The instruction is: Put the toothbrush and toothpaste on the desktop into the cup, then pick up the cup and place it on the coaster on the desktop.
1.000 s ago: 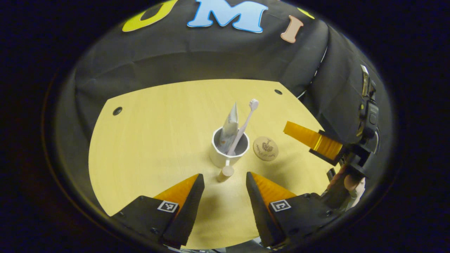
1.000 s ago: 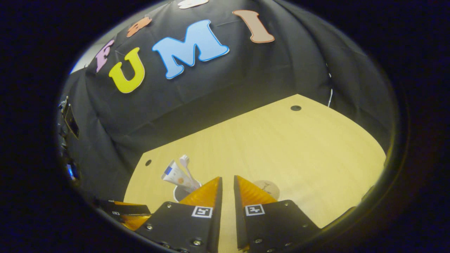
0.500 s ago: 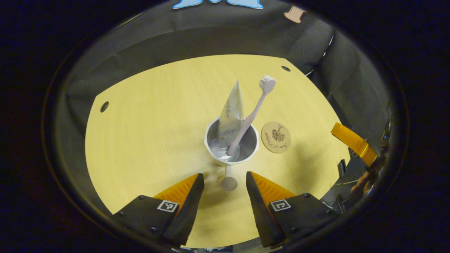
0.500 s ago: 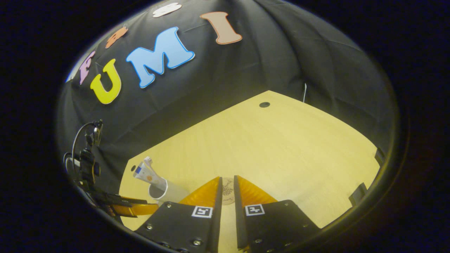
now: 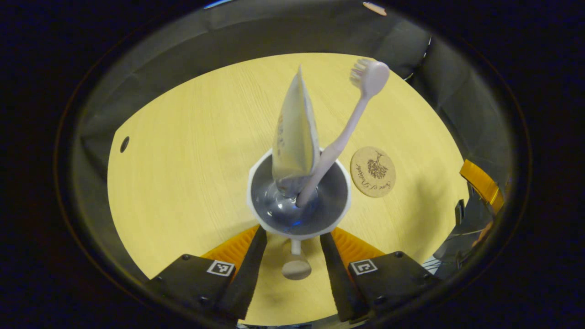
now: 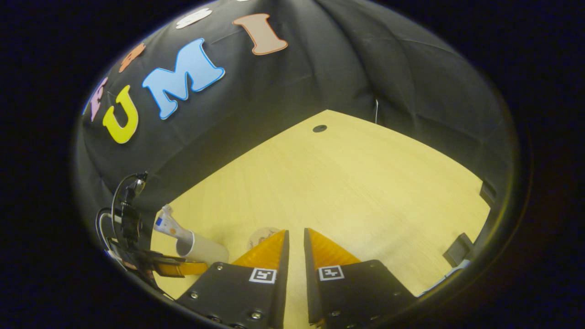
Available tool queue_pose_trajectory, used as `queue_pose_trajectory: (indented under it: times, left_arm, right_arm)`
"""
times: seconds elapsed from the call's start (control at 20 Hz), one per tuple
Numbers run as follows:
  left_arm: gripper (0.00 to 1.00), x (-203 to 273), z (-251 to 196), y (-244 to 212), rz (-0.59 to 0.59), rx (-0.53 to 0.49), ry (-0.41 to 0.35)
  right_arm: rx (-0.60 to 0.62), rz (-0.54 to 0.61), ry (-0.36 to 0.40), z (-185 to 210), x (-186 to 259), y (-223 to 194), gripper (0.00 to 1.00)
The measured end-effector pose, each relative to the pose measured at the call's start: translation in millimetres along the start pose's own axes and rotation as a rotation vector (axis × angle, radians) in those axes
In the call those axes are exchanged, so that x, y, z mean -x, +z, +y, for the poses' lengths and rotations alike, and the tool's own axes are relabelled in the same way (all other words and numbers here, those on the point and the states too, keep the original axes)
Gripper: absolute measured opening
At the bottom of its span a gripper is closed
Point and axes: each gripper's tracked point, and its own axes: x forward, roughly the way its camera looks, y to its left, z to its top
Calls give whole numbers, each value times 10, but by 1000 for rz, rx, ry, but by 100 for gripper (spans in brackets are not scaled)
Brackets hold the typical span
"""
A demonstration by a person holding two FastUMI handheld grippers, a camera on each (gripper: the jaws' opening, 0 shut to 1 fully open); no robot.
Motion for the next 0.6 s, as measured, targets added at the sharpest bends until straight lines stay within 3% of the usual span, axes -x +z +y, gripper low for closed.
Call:
queue_pose_trajectory:
  times: [0.15,0.2,0.6]
  left_arm:
    - [50,-34,-26,-30,19,-1,1]
    - [35,-53,-26,-17,15,-13,-1]
    - [31,-34,-69,-82,-10,-34,-9]
  right_arm:
    - [7,19,-1,-24,-12,-42,19]
    - [7,24,-2,-8,-27,-56,19]
    - [2,36,-5,-14,-34,-43,19]
